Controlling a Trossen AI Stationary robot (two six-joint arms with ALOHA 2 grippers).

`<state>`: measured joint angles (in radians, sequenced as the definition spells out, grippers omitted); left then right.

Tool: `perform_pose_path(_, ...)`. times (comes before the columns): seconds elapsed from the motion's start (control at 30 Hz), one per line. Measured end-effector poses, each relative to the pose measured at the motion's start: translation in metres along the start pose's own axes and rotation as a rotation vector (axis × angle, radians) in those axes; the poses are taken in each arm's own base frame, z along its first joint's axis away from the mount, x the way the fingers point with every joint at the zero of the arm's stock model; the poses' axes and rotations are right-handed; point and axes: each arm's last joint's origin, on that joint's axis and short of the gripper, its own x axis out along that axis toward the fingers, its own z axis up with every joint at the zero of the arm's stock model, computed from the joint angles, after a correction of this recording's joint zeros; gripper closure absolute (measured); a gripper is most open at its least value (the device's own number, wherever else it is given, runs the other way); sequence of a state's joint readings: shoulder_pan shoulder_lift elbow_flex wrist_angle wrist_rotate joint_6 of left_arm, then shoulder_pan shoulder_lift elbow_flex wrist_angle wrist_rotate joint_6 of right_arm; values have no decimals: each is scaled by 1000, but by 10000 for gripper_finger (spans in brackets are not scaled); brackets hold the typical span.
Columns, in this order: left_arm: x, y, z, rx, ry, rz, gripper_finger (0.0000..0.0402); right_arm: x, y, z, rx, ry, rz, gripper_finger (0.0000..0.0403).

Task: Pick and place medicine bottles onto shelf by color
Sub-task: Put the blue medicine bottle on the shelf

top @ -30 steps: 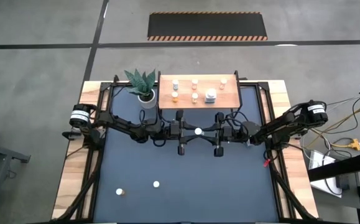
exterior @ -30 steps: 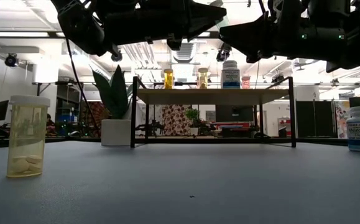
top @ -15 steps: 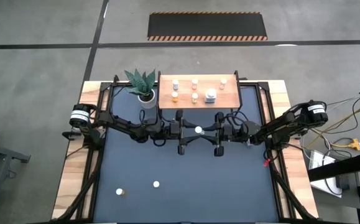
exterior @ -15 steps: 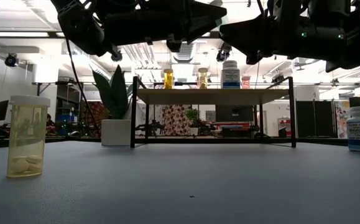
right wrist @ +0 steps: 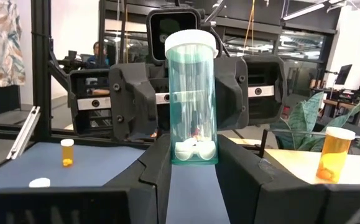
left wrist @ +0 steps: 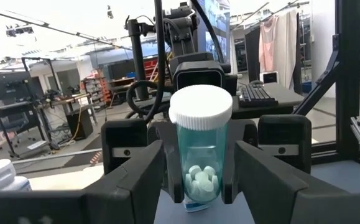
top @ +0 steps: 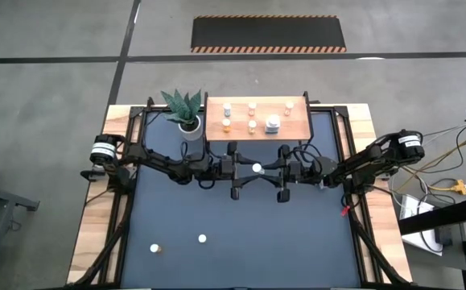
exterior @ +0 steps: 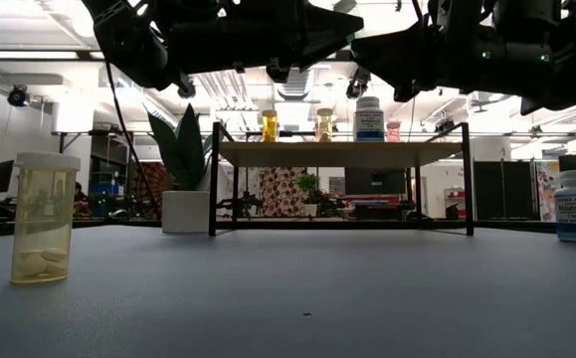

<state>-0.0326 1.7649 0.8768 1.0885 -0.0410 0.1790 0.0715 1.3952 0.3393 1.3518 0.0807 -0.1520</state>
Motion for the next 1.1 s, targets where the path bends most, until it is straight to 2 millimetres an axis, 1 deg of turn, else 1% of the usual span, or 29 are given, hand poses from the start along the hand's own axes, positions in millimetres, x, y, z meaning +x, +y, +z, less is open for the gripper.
perform_pose_path(0.13,0,0,0,19,-1,0,228,2,0,2,2,-8,-1,303)
perform_pose_path(0.4,0,-1,-3,8,30,-10,287,3,0,1,-11,2,0,303)
perform_pose_path(0.53,0,-1,-4,-12,43,-12,296,2,0,0,-27,7,1,303)
perform_pose_path(0.67,-2,0,-3,0,68,-17,279,-3,0,-1,-4,13,2,303)
perform_pose_path(0.77,-7,1,2,9,116,-26,253,-9,-1,0,31,7,3,303)
perform_pose_path(0.9,-15,2,9,16,189,-40,219,-22,-1,-2,61,17,6,303)
perform_pose_path(1.0,-20,3,13,36,192,-42,200,-31,-1,-3,87,7,5,303)
perform_pose_path(1.1,-22,3,12,48,184,-41,192,-36,-1,-6,123,-2,6,303)
